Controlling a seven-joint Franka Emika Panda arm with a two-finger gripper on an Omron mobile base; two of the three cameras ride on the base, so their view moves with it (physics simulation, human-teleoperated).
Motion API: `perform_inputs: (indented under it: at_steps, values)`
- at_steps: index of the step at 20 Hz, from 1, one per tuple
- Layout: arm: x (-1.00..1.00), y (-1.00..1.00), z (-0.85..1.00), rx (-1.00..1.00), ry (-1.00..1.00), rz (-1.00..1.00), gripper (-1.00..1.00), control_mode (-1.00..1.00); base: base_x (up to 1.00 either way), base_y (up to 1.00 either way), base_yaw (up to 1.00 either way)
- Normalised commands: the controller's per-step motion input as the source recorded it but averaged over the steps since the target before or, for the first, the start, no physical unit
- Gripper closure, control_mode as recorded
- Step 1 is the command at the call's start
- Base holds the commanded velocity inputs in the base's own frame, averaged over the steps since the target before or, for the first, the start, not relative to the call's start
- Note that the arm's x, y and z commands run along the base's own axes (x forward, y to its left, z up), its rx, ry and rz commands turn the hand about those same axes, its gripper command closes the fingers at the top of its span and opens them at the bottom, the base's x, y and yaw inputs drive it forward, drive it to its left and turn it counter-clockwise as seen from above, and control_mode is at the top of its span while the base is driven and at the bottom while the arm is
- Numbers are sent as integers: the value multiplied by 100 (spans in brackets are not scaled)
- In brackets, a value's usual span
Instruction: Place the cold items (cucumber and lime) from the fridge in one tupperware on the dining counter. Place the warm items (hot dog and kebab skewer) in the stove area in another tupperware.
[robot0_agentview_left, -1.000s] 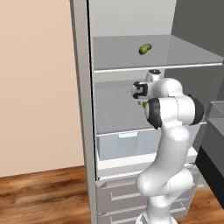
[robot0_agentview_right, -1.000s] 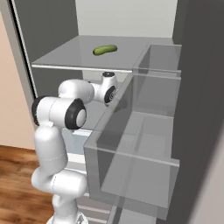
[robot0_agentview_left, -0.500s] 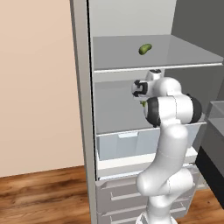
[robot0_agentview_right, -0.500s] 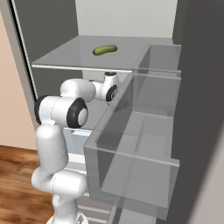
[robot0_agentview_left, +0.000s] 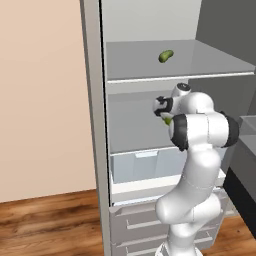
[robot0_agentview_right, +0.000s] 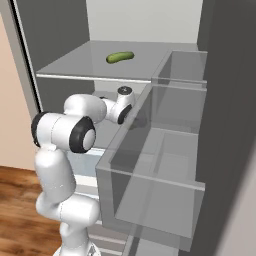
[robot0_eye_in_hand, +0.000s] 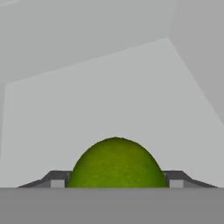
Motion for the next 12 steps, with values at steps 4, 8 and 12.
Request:
perform_inputs:
  at_steps: [4, 8, 12]
  values:
    - [-85, 3, 28, 0, -1, 7, 100, -100, 0, 0, 0]
    - [-92, 11, 31, 0, 0, 3, 100, -100, 0, 0, 0]
    - [-78, 11, 48, 0, 0, 0, 100, -100, 0, 0, 0]
